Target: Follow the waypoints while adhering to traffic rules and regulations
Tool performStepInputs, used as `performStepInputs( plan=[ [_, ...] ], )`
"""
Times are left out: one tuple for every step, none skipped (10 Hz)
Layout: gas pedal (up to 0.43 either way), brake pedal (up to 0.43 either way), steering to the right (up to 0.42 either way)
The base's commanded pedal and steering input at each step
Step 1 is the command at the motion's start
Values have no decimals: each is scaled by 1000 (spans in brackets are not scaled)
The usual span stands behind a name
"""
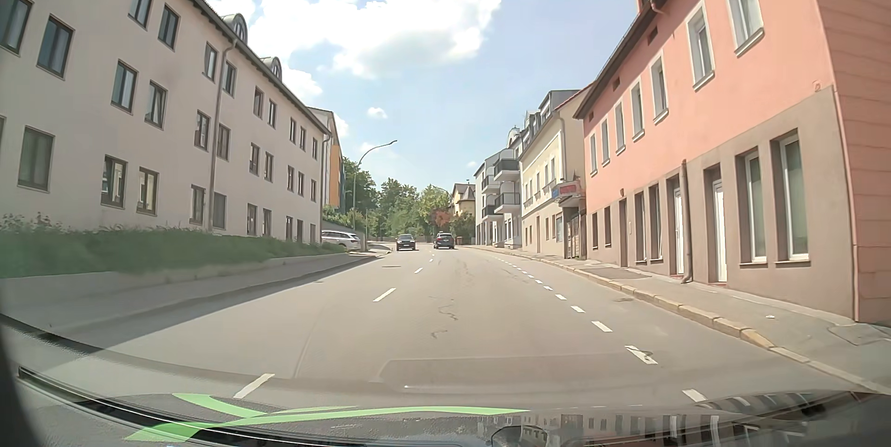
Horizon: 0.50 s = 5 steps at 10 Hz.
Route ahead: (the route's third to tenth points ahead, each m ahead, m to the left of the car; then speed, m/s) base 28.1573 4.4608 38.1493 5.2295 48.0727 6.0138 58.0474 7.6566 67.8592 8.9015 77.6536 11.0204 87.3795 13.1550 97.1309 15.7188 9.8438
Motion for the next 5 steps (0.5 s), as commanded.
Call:
performStepInputs(
  plan=[
    [311,0,-8],
    [311,0,-8],
    [311,0,-8],
    [311,0,-8],
    [311,0,-9]
  ],
)
